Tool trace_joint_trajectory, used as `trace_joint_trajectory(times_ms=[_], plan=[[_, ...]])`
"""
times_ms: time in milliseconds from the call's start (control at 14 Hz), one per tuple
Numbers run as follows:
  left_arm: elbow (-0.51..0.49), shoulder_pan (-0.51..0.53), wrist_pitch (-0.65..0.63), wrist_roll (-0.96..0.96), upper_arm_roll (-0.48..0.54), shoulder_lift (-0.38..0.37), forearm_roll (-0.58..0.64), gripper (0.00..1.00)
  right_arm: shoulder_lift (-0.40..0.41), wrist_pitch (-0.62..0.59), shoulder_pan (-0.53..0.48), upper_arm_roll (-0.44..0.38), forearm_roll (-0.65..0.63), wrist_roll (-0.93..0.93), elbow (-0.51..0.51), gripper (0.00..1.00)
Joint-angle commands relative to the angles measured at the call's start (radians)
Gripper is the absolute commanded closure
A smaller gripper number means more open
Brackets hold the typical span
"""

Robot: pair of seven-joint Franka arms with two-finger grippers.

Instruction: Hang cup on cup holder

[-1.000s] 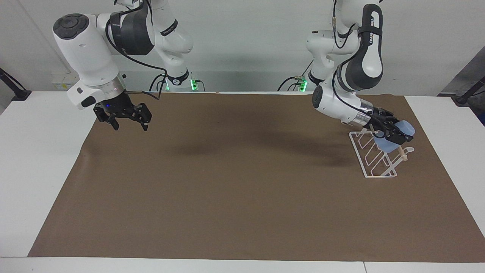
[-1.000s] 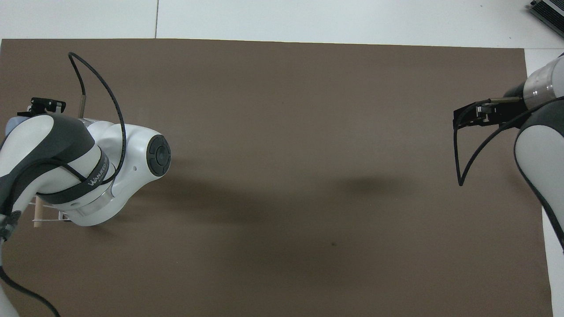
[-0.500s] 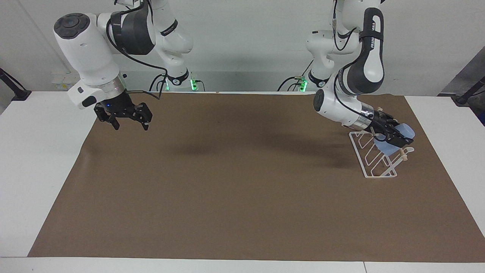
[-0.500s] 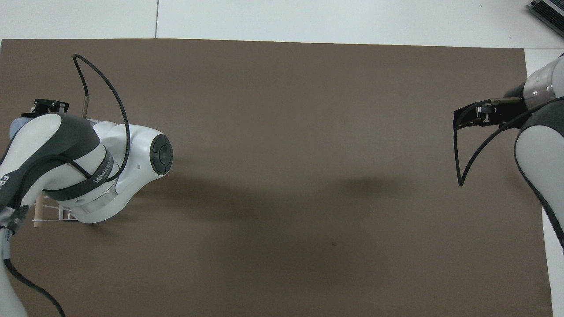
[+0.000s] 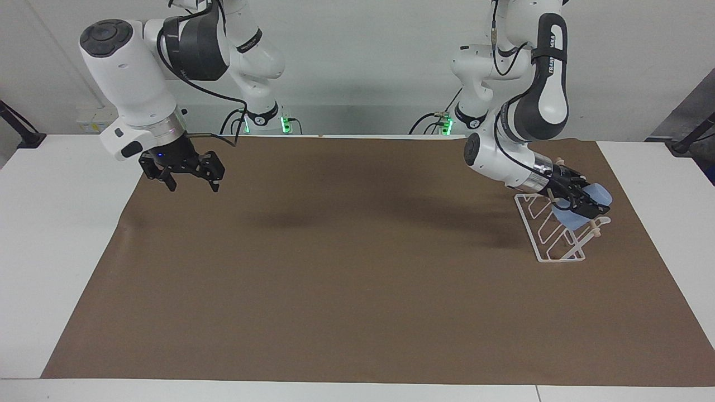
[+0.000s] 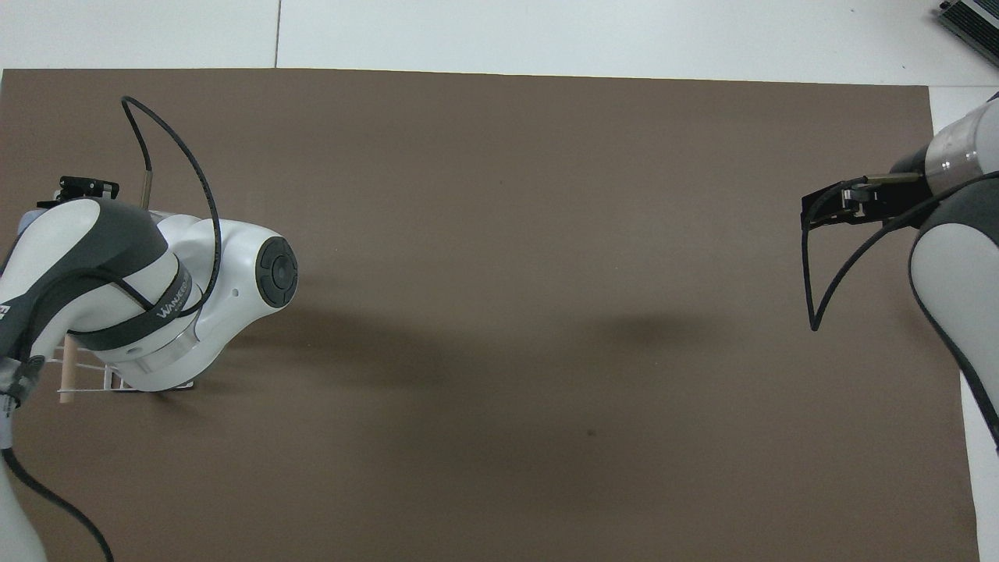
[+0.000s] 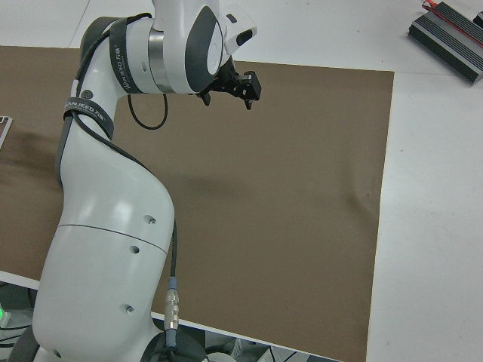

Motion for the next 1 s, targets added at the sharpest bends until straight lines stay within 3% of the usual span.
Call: trace_joint_trajectory(times_ms=[0, 357, 571, 714, 929], plan=[[-0.020, 0.009, 0.024, -0.026, -0.001, -0.014, 0.023, 0.00, -0.025, -0.007, -0.010, 0.006, 0.020, 0.016, -0.023, 0.00], [-0.006, 0.009, 0.019, -0.046, -0.001, -0.037, -0.010, 0.00, -0.025, -0.008, -0.010, 0.006, 0.020, 0.015, -0.023, 0.00], [0.020, 0.007, -0.011, -0.129, 0.000, -0.067, -0.139, 0.00, -0.025, -0.007, -0.010, 0.007, 0.020, 0.015, -0.023, 0.00], [0.067, 0.000, -0.104, -0.217, -0.003, -0.075, -0.245, 0.00, -0.025, -0.007, -0.010, 0.006, 0.020, 0.015, -0.023, 0.00], [0.211, 0.009, -0.177, -0.301, 0.011, -0.098, -0.533, 0.00, -0.025, -0.007, -0.010, 0.006, 0.020, 0.015, -0.023, 0.00]])
